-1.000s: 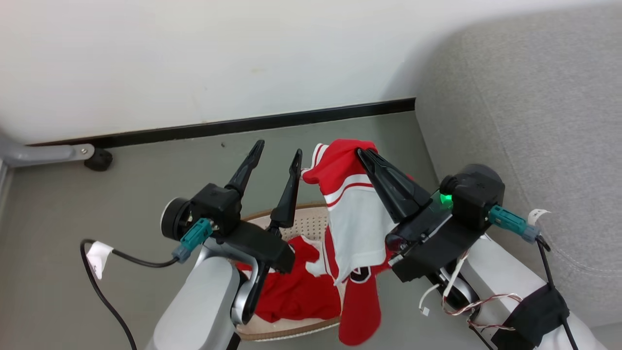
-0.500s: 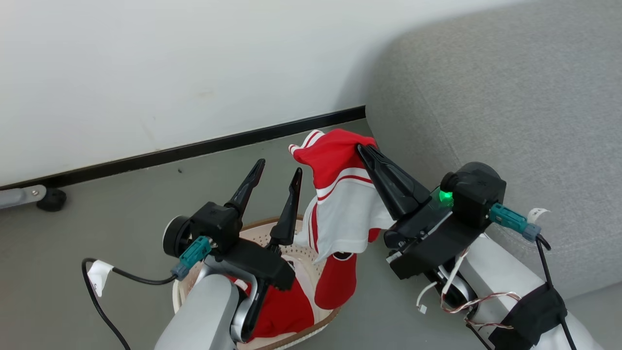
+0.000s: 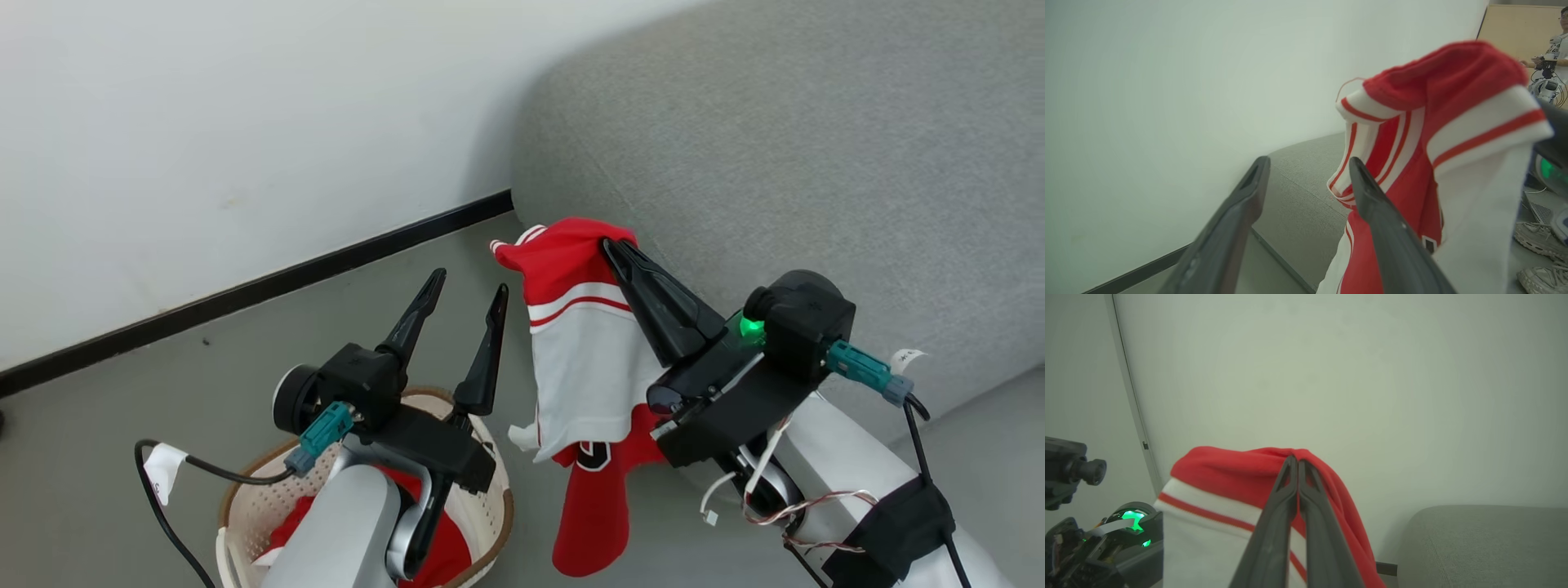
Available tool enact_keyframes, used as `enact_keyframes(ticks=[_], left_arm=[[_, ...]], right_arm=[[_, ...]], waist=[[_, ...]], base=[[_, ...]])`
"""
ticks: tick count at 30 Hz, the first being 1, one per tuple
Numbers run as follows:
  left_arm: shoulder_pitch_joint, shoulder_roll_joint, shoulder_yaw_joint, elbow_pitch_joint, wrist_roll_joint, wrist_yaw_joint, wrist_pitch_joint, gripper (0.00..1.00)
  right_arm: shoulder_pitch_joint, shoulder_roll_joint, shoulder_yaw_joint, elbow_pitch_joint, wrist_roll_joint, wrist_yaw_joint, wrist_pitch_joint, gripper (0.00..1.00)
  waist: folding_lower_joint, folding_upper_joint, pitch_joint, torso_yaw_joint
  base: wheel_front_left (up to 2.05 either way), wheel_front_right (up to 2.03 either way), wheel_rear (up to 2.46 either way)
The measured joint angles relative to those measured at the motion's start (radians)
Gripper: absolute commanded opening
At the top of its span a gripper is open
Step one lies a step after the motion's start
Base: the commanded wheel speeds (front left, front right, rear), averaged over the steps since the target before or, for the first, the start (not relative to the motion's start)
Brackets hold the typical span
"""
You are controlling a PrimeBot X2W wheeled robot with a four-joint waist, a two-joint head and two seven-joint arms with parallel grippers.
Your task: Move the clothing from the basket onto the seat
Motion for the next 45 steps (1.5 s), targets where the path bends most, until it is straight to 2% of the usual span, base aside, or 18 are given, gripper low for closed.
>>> enact_keyframes(ticks=[12, 17, 35, 45], left_arm=[[0.001, 0.0, -0.007, -0.016, 0.002, -0.001, 0.0, 1.0], [-0.009, -0.002, -0.063, -0.017, 0.0, -0.001, 0.0, 1.0], [-0.063, 0.0, -0.114, -0.011, -0.021, 0.004, 0.0, 1.0], [-0.06, 0.001, -0.112, -0.007, -0.025, 0.02, 0.0, 1.0]], right_arm=[[0.009, -0.006, -0.011, -0.03, 0.0, 0.0, 0.0, 0.0], [0.035, -0.021, -0.047, -0.049, -0.004, 0.0, 0.0, 0.0], [0.062, -0.031, -0.134, -0.101, -0.03, 0.0, 0.0, 0.0], [-0.088, -0.079, -0.225, -0.069, -0.048, 0.0, 0.0, 0.0]], waist=[[0.0, 0.0, -0.002, -0.135], [0.0, 0.0, 0.002, -0.171], [0.0001, 0.0, 0.035, -0.192], [0.0001, 0.0, 0.055, -0.185]], base=[[0.0, 0.0, 0.0], [0.0, 0.0, 0.0], [0.0, 0.0, 0.0], [0.0, 0.0, 0.0]])
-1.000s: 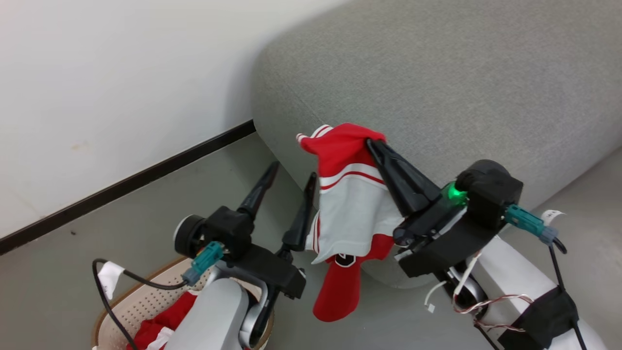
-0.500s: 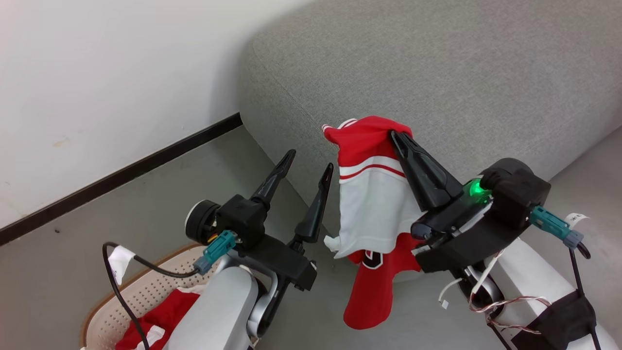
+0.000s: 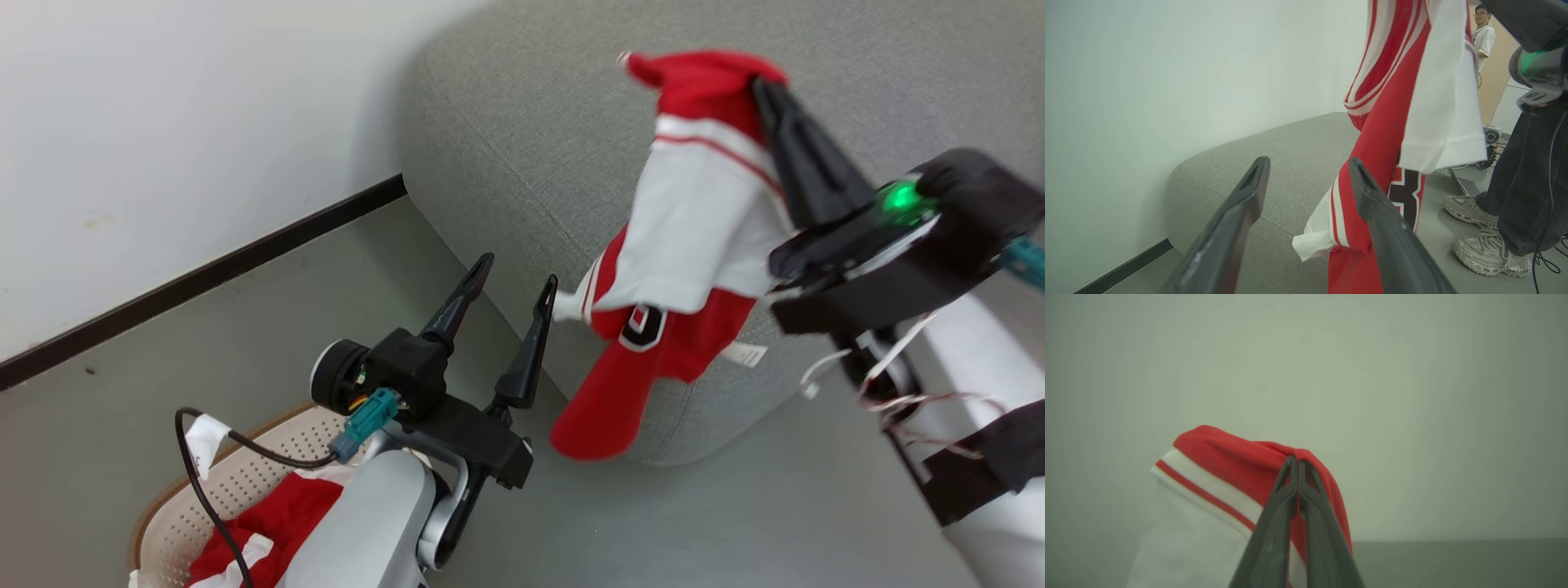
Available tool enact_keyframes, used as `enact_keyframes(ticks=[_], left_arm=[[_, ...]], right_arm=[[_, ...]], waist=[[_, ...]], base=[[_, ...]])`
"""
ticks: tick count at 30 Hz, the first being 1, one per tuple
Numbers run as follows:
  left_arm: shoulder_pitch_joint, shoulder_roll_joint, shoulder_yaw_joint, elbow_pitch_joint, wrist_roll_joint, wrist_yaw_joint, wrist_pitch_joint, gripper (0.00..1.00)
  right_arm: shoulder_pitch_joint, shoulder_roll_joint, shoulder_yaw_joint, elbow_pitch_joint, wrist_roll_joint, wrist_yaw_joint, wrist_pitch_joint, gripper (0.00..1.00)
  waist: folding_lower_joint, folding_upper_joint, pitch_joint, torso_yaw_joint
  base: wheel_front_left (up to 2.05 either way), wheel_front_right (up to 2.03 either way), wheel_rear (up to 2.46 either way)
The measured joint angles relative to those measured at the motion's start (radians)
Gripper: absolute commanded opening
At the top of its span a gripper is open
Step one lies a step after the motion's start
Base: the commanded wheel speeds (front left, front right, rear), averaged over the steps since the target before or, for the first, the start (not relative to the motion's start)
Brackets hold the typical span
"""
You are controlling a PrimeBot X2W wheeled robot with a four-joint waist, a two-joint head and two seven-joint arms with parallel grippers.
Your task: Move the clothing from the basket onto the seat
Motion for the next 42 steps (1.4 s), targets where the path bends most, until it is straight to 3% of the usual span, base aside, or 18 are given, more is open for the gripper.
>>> enact_keyframes(ticks=[6, 26, 42], left_arm=[[0.0, 0.0, -0.025, -0.006, 0.0, 0.008, 0.0, 1.0], [-0.051, 0.003, -0.033, -0.002, 0.039, 0.006, 0.0, 1.0], [-0.107, 0.004, -0.053, -0.003, 0.077, -0.004, 0.0, 1.0]], right_arm=[[-0.067, -0.075, -0.092, 0.049, -0.007, 0.0, 0.0, 0.0], [-0.374, -0.193, -0.225, 0.254, 0.004, 0.0, 0.0, 0.0], [-0.557, -0.361, -0.345, 0.417, -0.046, -0.003, 0.0, 0.0]], waist=[[0.0, 0.0, 0.025, 0.021], [0.0001, 0.0001, 0.179, 0.11], [0.0002, 0.0001, 0.331, 0.215]], base=[[0.0, 0.0, 0.0], [0.0, 0.0, 0.0], [0.0, 0.0, 0.0]])
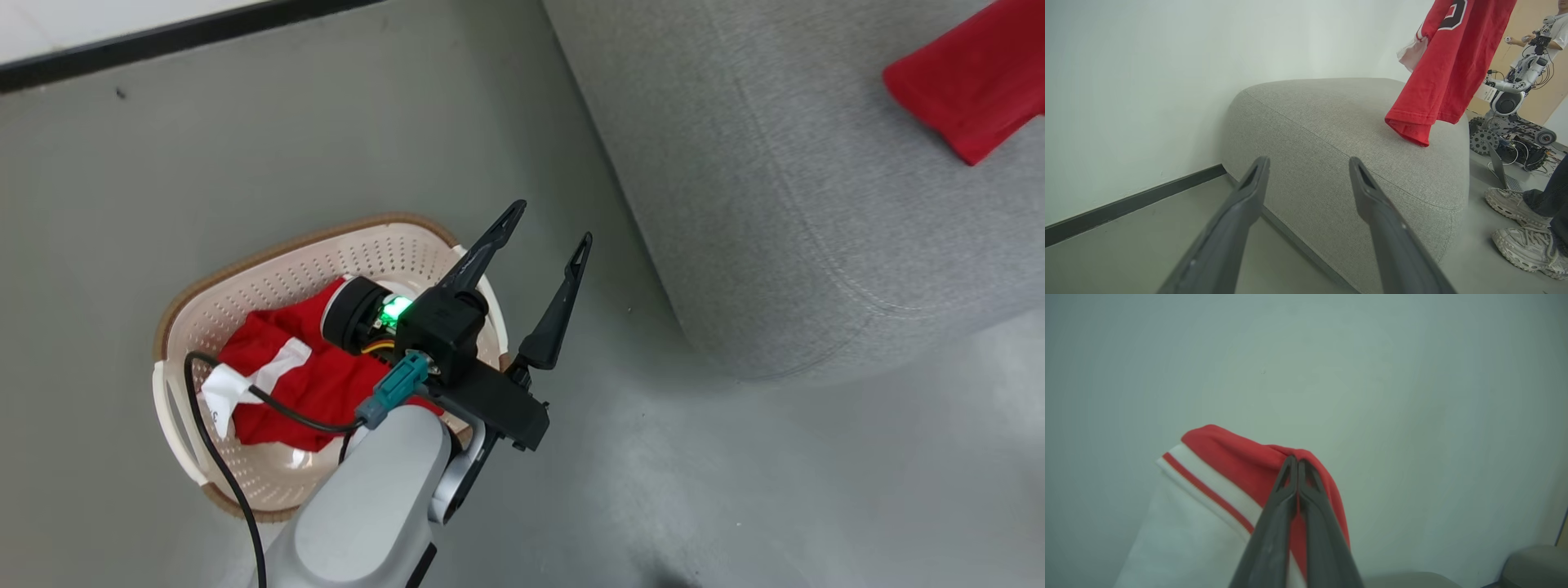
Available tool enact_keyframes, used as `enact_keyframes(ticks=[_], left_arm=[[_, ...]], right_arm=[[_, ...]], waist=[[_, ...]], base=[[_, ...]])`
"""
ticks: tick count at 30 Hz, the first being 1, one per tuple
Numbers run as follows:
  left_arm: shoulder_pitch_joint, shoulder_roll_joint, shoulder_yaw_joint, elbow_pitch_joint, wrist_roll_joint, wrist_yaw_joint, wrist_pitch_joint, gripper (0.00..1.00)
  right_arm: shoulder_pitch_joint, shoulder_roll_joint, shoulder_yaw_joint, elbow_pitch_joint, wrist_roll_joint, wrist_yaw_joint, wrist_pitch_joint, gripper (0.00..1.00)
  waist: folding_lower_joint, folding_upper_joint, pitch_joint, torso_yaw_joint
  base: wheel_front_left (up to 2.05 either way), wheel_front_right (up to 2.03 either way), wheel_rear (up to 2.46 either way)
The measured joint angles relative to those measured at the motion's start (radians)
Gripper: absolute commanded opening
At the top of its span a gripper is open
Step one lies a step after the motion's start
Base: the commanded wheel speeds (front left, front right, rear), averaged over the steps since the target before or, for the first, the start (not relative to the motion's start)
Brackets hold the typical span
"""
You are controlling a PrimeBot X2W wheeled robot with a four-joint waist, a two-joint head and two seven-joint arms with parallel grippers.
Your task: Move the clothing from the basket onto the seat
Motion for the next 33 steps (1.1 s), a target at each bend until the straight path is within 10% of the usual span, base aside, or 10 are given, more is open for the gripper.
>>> enact_keyframes(ticks=[12, 23, 33], left_arm=[[-0.026, 0.006, -0.004, 0.003, 0.018, -0.008, 0.0, 1.0], [-0.027, 0.018, 0.013, 0.014, 0.019, -0.008, 0.0, 1.0], [-0.033, 0.016, 0.024, 0.02, 0.02, -0.016, 0.0, 1.0]], right_arm=[[-0.079, -0.082, -0.064, 0.116, -0.036, -0.044, 0.0, 0.0], [0.027, 0.048, -0.026, 0.308, -0.004, -0.04, 0.0, 0.0], [0.079, 0.016, -0.092, 0.441, 0.033, -0.043, 0.0, 0.0]], waist=[[0.0, 0.0, 0.12, 0.08], [-0.0001, 0.0, 0.18, 0.118], [-0.0003, -0.0001, 0.185, 0.12]], base=[[0.0, 0.0, 0.0], [0.0, 0.0, 0.0], [0.0, 0.0, 0.0]])
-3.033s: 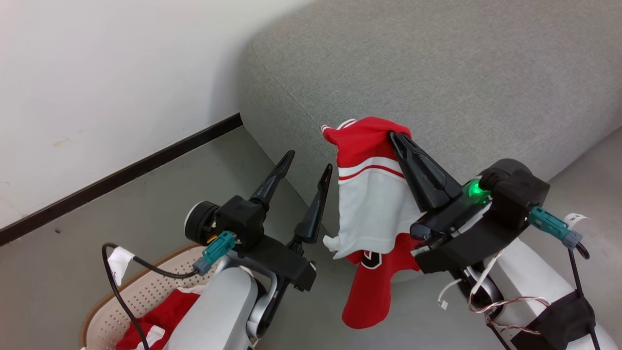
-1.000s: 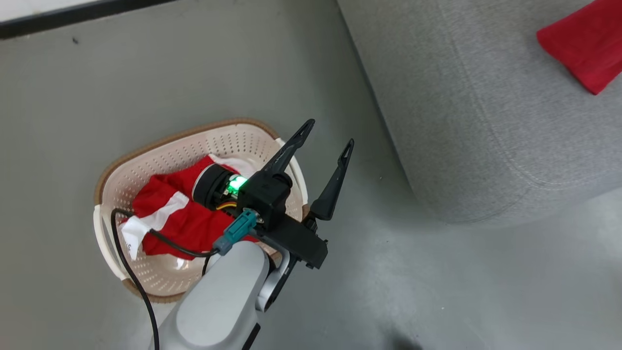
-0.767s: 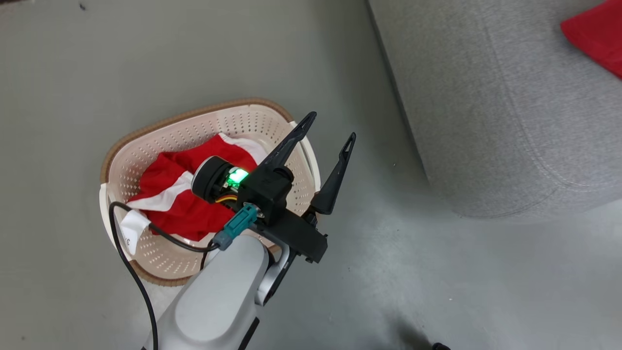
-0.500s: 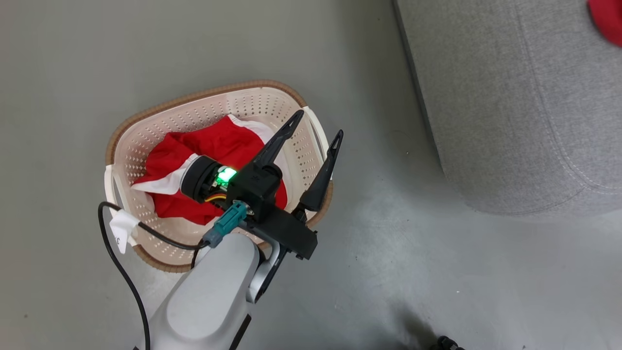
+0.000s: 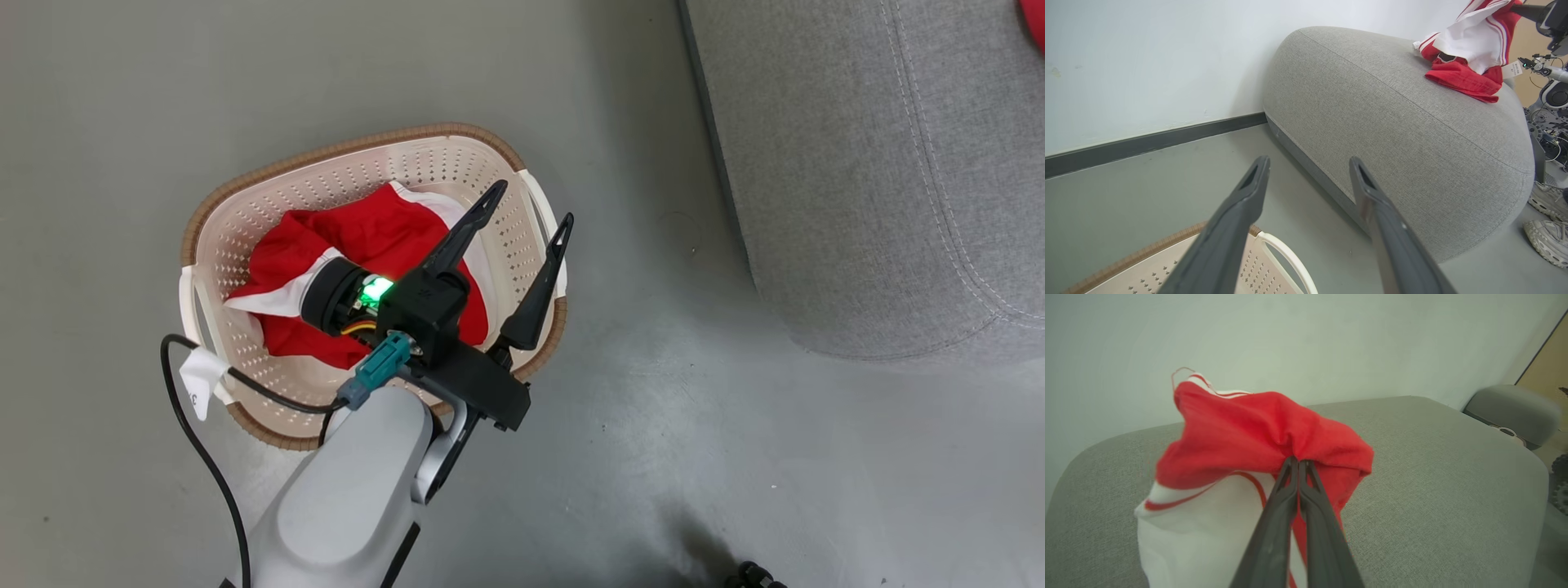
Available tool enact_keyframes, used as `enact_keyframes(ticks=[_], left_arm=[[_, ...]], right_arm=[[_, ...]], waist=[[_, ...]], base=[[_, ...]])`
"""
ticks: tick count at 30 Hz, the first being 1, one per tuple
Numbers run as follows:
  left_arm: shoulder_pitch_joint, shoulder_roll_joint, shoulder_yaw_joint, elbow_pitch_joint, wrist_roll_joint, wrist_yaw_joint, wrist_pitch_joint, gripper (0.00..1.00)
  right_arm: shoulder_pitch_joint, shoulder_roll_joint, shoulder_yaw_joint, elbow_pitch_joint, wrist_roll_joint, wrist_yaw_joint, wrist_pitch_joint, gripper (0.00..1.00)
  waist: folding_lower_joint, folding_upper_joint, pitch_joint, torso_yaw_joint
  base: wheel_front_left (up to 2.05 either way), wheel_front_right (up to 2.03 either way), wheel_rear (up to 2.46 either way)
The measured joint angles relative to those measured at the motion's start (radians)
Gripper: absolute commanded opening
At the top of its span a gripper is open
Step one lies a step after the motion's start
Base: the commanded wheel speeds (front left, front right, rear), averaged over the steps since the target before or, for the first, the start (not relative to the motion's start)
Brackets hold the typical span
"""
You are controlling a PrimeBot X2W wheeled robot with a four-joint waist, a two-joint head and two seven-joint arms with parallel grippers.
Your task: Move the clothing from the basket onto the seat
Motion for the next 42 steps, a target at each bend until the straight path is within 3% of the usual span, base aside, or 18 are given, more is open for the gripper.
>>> enact_keyframes(ticks=[12, 13, 14, 15, 16, 34, 42], left_arm=[[-0.003, -0.001, 0.001, 0.006, 0.007, -0.009, 0.0, 1.0], [-0.003, -0.001, 0.001, 0.006, 0.007, -0.009, 0.0, 1.0], [-0.003, -0.001, 0.002, 0.006, 0.007, -0.009, 0.0, 1.0], [-0.003, -0.001, 0.002, 0.006, 0.007, -0.009, 0.0, 1.0], [-0.003, -0.001, 0.004, 0.006, 0.007, -0.009, 0.0, 1.0], [-0.003, -0.007, 0.028, 0.023, 0.005, -0.01, 0.0, 1.0], [0.008, -0.011, 0.067, 0.035, -0.018, -0.008, 0.0, 1.0]], right_arm=[[-0.06, -0.014, -0.034, 0.018, 0.017, -0.009, 0.0, 0.0], [-0.065, -0.011, -0.034, 0.019, 0.017, -0.01, 0.0, 0.2], [-0.067, -0.007, -0.034, 0.019, 0.017, -0.01, 0.0, 0.47], [-0.068, -0.003, -0.033, 0.019, 0.017, -0.013, 0.0, 0.89], [-0.067, -0.001, -0.033, 0.021, 0.017, -0.014, 0.0, 1.0], [0.017, 0.064, 0.018, -0.037, -0.037, 0.003, 0.0, 1.0], [0.089, 0.1, 0.03, -0.111, -0.04, 0.027, 0.0, 1.0]], waist=[[0.0, 0.0, 0.002, 0.0], [0.0, 0.0, 0.002, 0.001], [0.0, 0.0, 0.003, 0.002], [0.0, 0.0, 0.003, 0.004], [0.0, 0.0, 0.003, 0.005], [0.0, 0.0, -0.038, 0.016], [0.0, 0.0, -0.091, 0.031]], base=[[0.0, 0.0, 0.0], [0.0, 0.0, 0.0], [0.0, 0.0, 0.0], [0.0, 0.0, 0.0], [0.0, 0.0, 0.0], [0.0, 0.0, 0.0], [0.0, 0.0, 0.0]])
